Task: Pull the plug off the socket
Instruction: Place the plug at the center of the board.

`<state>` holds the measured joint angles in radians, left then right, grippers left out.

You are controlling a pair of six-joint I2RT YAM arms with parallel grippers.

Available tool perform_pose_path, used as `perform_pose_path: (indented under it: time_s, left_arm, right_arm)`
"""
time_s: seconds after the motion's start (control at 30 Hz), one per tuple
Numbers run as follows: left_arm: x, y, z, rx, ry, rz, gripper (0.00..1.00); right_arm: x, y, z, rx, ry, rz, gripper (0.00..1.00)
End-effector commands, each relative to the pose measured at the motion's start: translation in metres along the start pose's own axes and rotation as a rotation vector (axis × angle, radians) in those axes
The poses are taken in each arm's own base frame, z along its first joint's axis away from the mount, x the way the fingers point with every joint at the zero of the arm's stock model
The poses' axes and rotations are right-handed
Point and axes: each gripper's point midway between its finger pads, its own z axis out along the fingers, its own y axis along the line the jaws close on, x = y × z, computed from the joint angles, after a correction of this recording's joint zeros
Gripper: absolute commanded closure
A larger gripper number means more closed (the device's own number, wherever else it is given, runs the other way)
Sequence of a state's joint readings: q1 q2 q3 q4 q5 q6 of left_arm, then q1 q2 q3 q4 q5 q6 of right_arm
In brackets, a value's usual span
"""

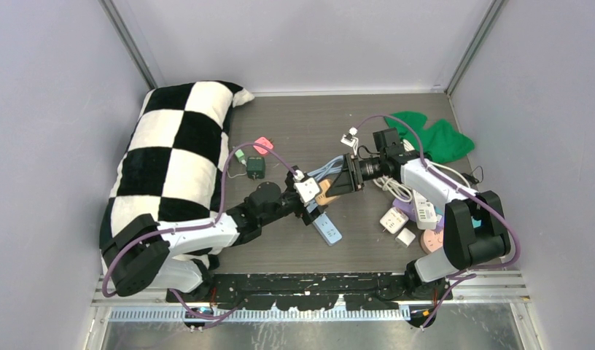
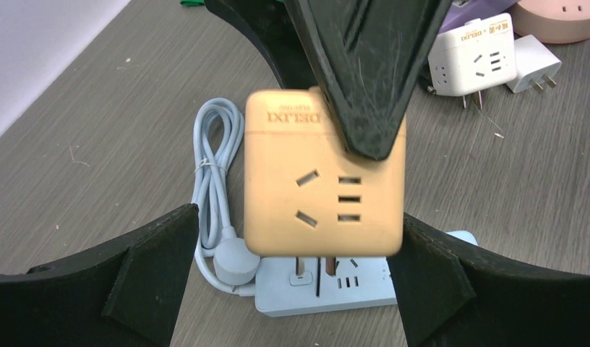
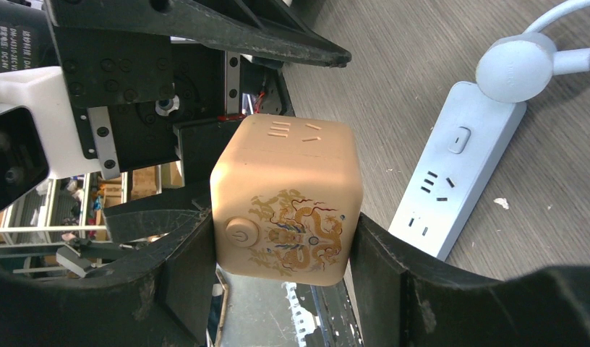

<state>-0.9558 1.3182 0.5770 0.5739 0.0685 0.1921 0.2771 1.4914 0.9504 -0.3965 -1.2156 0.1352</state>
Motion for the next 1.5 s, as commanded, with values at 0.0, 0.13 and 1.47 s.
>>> perform_pose_path:
  time_s: [0.0, 0.13, 1.47]
  left_arm:
    - [-0.038, 0.011, 0.009, -0.044, -0.112, 0.01, 0.06]
    - [-0.038, 0.007, 0.012, -0.024, -0.11, -0.016, 0.12]
    - [0.101, 0.098, -0.099, -0.642, 0.36, -0.668, 1.0]
  right_arm:
    - [-0.002, 0.011, 0.005, -0.051, 0.019, -0.04, 0.96]
    - [0.0, 0.01, 0.008, -0.05, 0.038, -0.04, 0.94]
    - [-0.003, -0.015, -0.013, 0.096, 0.031, -0.08, 0.0]
